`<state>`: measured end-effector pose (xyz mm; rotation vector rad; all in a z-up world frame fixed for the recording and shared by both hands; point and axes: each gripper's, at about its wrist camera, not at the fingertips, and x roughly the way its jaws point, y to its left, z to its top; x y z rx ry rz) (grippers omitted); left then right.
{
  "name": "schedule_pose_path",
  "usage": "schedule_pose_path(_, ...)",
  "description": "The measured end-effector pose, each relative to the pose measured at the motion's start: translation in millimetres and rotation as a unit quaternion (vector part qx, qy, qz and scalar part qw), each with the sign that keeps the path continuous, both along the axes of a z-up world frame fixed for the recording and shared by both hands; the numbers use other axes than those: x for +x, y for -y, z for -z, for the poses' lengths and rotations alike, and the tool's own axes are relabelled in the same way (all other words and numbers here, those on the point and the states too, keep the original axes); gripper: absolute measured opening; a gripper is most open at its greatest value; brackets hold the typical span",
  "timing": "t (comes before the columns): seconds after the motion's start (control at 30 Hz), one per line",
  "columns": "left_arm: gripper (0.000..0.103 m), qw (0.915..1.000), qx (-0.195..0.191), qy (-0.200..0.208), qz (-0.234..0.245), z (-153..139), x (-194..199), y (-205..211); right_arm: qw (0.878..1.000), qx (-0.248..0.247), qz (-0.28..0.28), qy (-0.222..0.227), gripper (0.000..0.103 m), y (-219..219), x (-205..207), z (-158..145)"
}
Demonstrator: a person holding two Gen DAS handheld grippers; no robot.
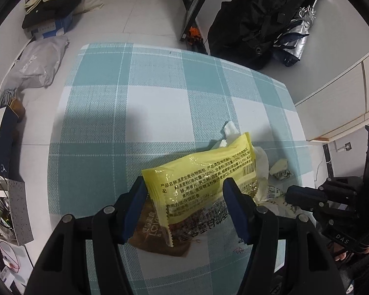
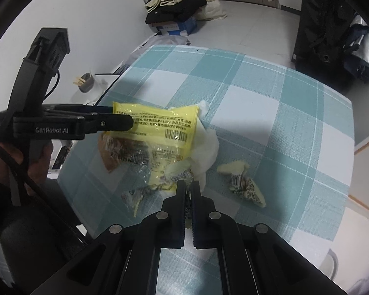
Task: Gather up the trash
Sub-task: 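Close the left gripper on the large yellow snack bag while the right gripper lifts the cream wrapper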
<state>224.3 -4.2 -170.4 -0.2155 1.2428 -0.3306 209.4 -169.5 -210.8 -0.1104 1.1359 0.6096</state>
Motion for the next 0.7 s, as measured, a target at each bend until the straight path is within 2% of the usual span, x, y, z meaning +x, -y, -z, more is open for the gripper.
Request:
schedule_pose_path(0.23, 0.035, 0.9999, -0.012, 0.01, -0.004, -3.9, -0.5, -1.7, 1.0, -0.015, 0.012, -0.019, 0.002, -2.4, 5.3, 12.1)
schedule_pose_path(0.43, 0.023, 0.9993, -0.02, 0.032, -0.01, -13.1, -3.2, -0.3, 0.999, -0.013, 0.021, -0.023, 0.002, 1.1, 5.9, 13.6)
schedule_pose_path(0.53, 0.016, 0.9982, -0.044, 0.039, -0.013, -17.9, -4.0, -1.9, 0.999, -0.013, 0.021, -0.02, 0.002, 0.5, 4.2, 12.7)
schedule_pose_path(0.7, 0.016, 0.9937, -0.106, 0.036, -0.002, -22.4, -4.0, 3.5, 0.999, -0.012, 0.026, -0.023, 0.002, -0.3, 4.3, 14.0)
